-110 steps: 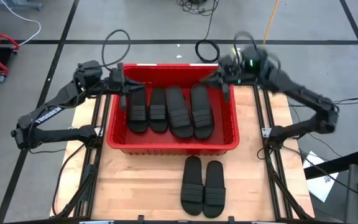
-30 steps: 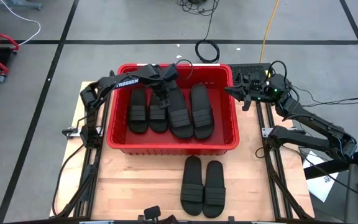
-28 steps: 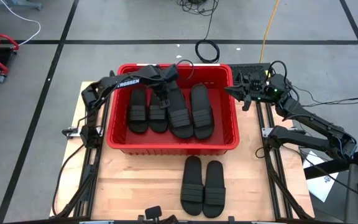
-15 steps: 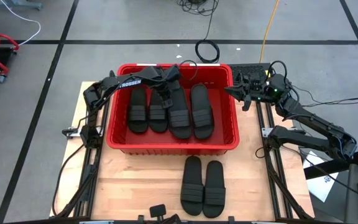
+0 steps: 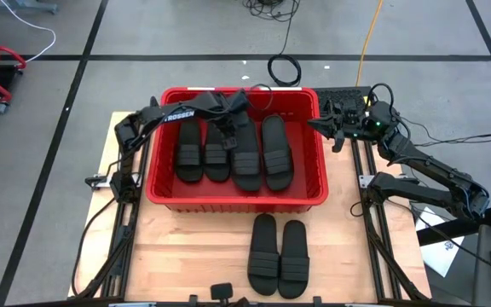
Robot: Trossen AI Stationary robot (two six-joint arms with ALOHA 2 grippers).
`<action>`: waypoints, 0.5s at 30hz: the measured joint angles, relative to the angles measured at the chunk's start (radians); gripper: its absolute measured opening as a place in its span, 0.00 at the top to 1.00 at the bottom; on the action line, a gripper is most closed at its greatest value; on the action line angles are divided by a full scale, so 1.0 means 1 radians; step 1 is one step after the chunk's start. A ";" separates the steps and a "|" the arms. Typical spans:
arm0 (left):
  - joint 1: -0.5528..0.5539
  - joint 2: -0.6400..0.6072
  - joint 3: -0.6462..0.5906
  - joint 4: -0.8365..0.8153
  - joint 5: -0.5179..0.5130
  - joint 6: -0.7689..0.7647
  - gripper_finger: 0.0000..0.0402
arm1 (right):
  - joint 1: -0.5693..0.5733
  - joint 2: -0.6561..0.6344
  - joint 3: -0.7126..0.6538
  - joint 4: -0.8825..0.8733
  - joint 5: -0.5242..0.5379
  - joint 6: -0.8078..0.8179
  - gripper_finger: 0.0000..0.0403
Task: Pick and place slides into bin
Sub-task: Put the slipper on top of the slipper inside the bin
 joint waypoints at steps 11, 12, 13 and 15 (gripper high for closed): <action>-0.013 0.000 0.000 0.011 -0.005 0.003 0.94 | 0.000 0.000 0.000 0.000 -0.004 0.007 1.00; -0.013 0.000 0.000 0.011 -0.008 0.003 0.94 | 0.000 0.000 0.000 0.000 -0.004 0.007 1.00; -0.013 0.000 0.000 0.010 -0.008 0.003 0.94 | 0.000 0.000 0.000 0.000 -0.004 0.007 1.00; -0.013 0.000 0.000 -0.003 -0.023 0.003 0.94 | 0.000 0.000 0.000 0.000 -0.004 0.008 1.00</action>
